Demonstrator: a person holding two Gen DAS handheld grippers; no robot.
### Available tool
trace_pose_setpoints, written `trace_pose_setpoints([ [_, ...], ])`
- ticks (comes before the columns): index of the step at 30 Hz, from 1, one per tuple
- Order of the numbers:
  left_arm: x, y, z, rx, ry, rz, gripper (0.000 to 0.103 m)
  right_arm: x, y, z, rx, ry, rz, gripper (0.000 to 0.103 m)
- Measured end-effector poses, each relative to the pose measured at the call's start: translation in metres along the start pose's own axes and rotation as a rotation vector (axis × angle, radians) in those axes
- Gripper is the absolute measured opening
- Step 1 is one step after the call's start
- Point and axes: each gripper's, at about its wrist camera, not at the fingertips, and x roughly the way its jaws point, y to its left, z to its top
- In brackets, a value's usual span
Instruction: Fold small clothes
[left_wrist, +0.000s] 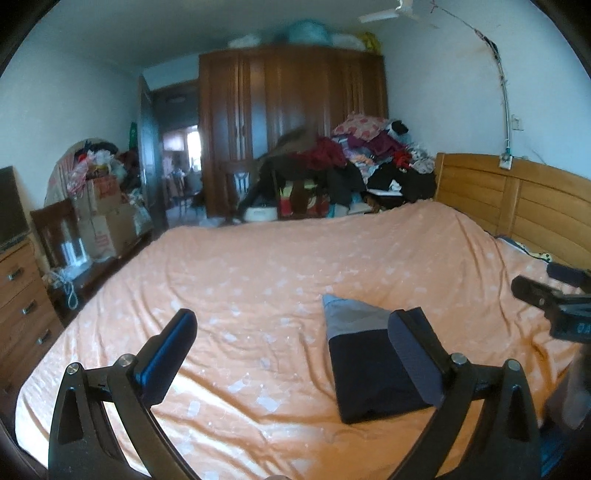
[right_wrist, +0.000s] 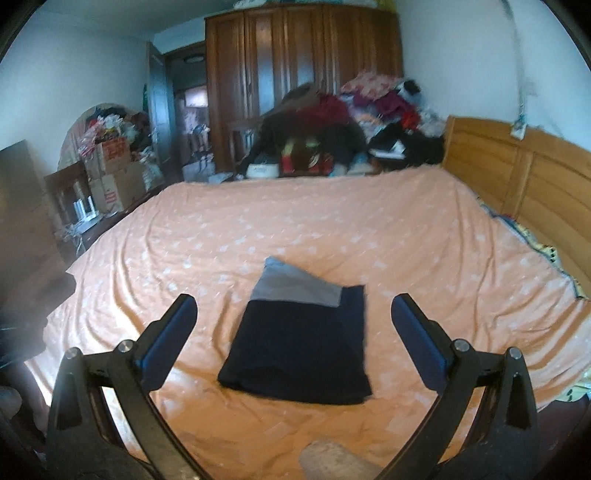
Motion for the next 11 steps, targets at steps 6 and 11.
trace_pose_setpoints([
  [6, 0.014, 0.0, -0.009, -0.003, 0.029, -0.009, 0.103, 0.016, 0.004, -0.003, 0.039, 0.055, 0.037, 0.103],
  [11, 0.017, 0.001, -0.011, -0.006, 0.035, -0.017, 0.103, 0.026, -0.001, -0.006, 0.084, 0.099, 0.089, 0.103],
])
